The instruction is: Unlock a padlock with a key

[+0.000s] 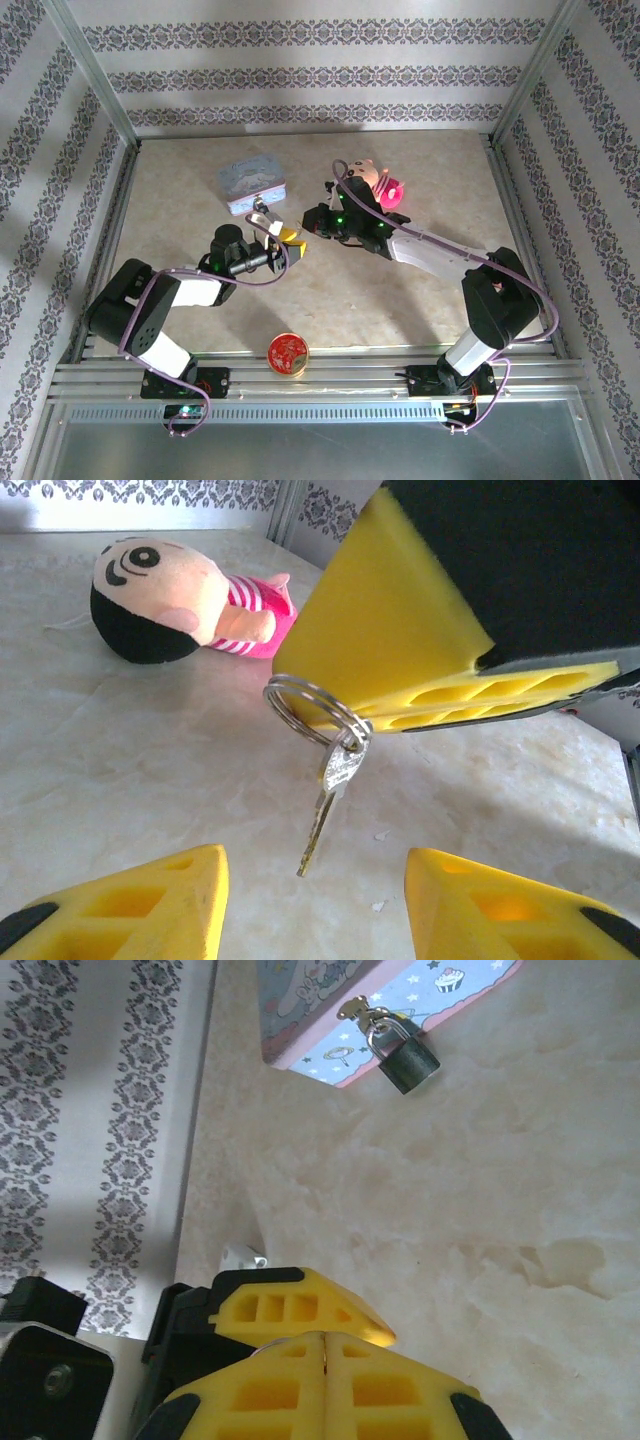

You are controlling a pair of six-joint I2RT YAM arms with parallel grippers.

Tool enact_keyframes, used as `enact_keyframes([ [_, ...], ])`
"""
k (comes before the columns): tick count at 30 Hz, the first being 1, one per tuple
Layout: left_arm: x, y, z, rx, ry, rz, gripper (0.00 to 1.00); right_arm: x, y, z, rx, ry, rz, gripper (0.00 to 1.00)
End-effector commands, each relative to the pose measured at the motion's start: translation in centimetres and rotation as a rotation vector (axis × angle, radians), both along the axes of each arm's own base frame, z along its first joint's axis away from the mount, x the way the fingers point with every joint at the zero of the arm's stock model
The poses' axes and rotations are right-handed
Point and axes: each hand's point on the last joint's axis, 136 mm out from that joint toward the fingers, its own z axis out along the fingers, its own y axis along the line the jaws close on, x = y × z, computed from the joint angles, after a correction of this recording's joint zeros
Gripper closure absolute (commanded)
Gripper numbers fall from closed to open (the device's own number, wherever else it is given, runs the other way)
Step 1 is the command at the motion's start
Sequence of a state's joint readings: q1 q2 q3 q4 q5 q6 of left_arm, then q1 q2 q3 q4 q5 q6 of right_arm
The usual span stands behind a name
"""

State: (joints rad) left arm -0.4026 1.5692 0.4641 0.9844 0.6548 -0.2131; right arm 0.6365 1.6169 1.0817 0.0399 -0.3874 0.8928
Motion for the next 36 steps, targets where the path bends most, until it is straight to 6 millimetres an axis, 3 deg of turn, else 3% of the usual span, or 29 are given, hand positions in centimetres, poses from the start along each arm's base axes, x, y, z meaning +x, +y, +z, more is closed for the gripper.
enact_keyframes([
  [1, 0.0, -1.3, 2.1, -0.047, -0.079, -0.047, 0.52, -0.1, 0.0, 1.0, 0.049, -0.009, -0.001, 1.00],
  [9, 0.6, -1.3, 2.1, -0.061, -0.083, -0.027, 0.59, -0.4, 0.1, 0.9, 0.060, 0.003, 0.009, 1.00],
  [19, 1.2, -1.6, 2.1, -0.043, -0.096, -0.024, 0.60, -0.7, 0.6, 0.8, 0.070, 0.014, 0.029, 1.00],
  [31, 1.7, -1.6, 2.0, -0.019, -0.108, -0.013, 0.99, -1.1, 0.8, 0.3, 0.068, 0.025, 0.047, 1.00],
  [36, 1.6, -1.4, 1.6, 0.032, -0.115, -0.007, 1.00, -0.9, 0.5, 0.4, 0.058, 0.014, 0.038, 1.00],
])
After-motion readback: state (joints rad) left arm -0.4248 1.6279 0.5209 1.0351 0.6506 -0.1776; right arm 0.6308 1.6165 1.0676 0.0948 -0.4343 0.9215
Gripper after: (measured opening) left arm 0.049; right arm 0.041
